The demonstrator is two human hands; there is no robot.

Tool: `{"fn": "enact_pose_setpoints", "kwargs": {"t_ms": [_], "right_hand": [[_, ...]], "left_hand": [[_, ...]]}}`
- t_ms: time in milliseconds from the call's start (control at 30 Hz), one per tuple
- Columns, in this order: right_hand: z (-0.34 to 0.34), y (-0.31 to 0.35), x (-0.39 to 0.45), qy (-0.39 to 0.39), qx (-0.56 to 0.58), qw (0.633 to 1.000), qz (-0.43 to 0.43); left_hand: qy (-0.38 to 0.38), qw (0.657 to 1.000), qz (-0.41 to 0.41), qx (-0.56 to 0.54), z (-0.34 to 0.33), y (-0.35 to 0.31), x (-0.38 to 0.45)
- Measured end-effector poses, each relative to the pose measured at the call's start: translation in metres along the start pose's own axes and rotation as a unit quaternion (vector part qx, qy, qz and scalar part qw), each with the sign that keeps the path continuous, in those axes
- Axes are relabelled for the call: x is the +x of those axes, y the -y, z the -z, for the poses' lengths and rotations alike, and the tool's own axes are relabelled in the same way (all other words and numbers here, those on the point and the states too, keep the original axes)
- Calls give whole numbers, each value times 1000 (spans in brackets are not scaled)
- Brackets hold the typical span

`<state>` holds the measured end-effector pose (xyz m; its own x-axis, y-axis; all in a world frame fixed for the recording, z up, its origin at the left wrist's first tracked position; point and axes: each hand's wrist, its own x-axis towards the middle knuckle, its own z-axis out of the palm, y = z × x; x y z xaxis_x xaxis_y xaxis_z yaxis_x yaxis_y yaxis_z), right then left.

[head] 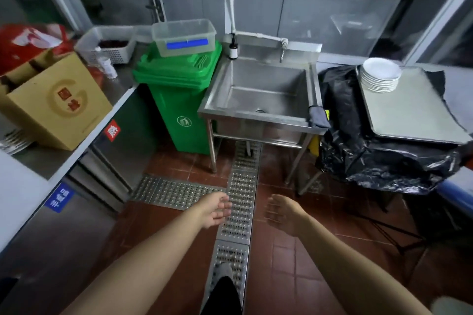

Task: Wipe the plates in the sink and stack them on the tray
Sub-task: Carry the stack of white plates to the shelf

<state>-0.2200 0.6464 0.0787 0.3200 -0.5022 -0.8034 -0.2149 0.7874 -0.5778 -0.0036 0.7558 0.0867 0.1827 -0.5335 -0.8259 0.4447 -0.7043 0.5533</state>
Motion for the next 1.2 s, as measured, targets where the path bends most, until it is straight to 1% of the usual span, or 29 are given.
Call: {"fn": "enact_pose_setpoints", "kwargs": {"t_ms": [133,200,300,400,600,733,900,1000,1100,1200], "right_hand": [[-4,58,35,-38,38,999,1],[-3,87,50,-48,54,997,19],[9,131,75,-80,85,993,31],[27,161,92,-90,109,989,29],[78,232,126,-116,152,980,50],[122,282,159,-126,157,978,60],[177,350,195,-134,163,976,47],[210,388,212,-130,159,977,54],[240,425,225,-133,168,976,49],[266,454,238,-138,170,975,49]], "left_hand": [[41,999,8,18,-13,-79,41],[64,997,-2,48,-23,-117,59],[76,994,-6,76,-44,-173,86],[96,991,2,95,-70,-216,110],[133,982,3,133,-137,-289,165],[150,976,-5,157,-192,-333,201],[138,976,2,171,-257,-392,244],[141,972,-4,187,-296,-424,268],[137,975,-5,172,-332,-451,289],[146,972,-6,183,-368,-473,308]]}}
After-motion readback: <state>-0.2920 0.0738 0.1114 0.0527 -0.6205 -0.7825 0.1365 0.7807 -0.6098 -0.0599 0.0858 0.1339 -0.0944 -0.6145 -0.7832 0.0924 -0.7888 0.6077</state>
